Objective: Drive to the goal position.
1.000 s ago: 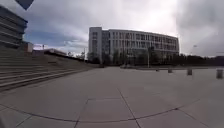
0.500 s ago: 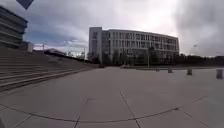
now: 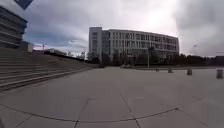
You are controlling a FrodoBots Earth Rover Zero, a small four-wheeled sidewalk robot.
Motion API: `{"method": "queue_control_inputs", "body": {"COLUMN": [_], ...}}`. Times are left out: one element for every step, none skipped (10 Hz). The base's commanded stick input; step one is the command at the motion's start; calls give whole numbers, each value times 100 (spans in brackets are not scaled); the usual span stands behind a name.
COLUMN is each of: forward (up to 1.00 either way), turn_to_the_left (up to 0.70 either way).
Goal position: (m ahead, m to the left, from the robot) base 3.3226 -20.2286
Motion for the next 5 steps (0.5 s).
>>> {"method": "queue_control_inputs", "body": {"forward": [6, 5, 5, 5, 5], "turn_to_the_left": [0, 0, 0, 0, 0]}}
